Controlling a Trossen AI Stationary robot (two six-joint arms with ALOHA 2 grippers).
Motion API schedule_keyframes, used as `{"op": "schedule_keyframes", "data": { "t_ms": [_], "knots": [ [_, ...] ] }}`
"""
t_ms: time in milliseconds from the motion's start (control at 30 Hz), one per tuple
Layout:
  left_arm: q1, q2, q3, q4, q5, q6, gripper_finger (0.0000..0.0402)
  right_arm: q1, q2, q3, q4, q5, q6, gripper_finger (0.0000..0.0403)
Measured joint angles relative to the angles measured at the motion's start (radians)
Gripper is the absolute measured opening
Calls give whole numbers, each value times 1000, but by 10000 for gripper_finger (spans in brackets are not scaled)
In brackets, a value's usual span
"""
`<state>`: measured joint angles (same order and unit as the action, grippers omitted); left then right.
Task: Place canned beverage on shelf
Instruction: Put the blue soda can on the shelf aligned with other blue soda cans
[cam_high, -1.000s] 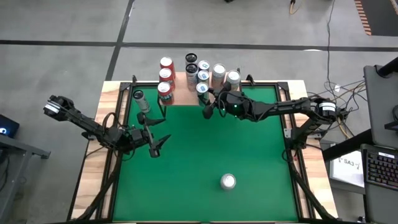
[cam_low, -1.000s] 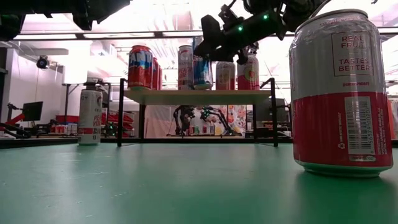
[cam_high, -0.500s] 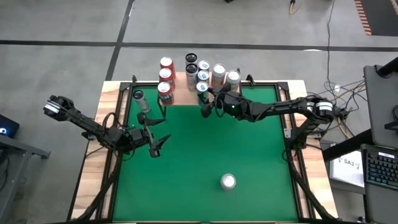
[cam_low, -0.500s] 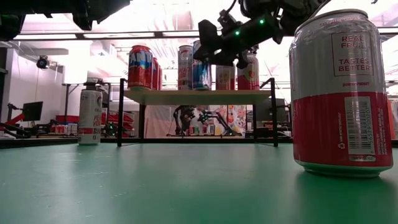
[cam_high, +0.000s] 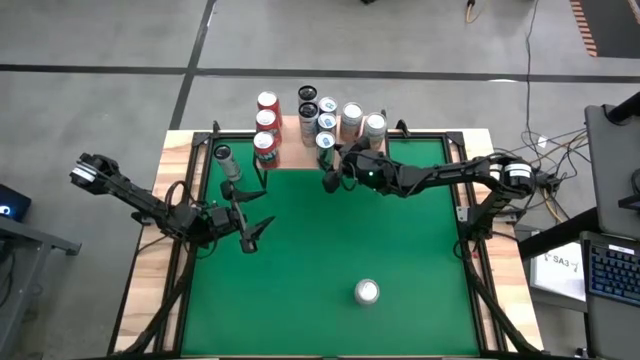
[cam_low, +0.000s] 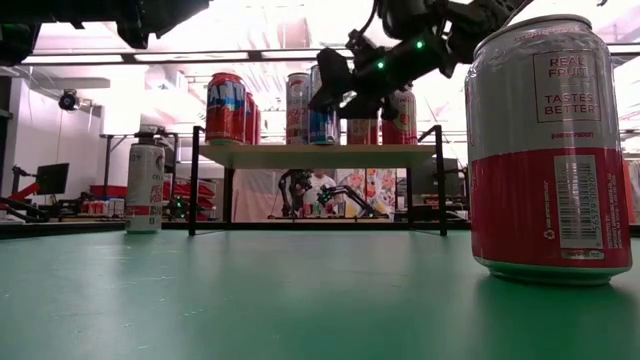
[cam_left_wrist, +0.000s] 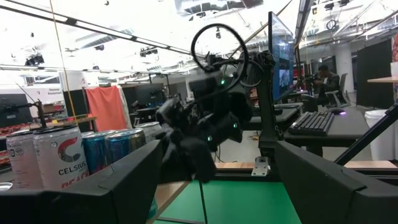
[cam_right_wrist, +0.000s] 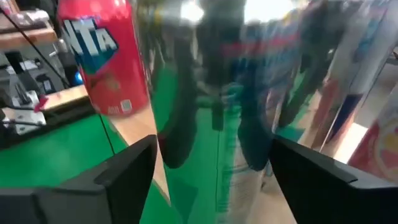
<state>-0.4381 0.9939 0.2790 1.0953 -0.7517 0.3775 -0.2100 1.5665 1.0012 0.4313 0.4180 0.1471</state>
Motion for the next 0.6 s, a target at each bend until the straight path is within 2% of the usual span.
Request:
{"op": "schedule_keyframes", "data": {
  "t_ms": [167, 600],
  "knots": [
    [0, 0, 0, -5, -1, 0, 295, 0, -11, 2, 14, 1, 1, 309],
    [0, 0, 0, -5, -2, 0, 295, 5, -124, 2, -69, 2, 0, 298]
  ]
}}
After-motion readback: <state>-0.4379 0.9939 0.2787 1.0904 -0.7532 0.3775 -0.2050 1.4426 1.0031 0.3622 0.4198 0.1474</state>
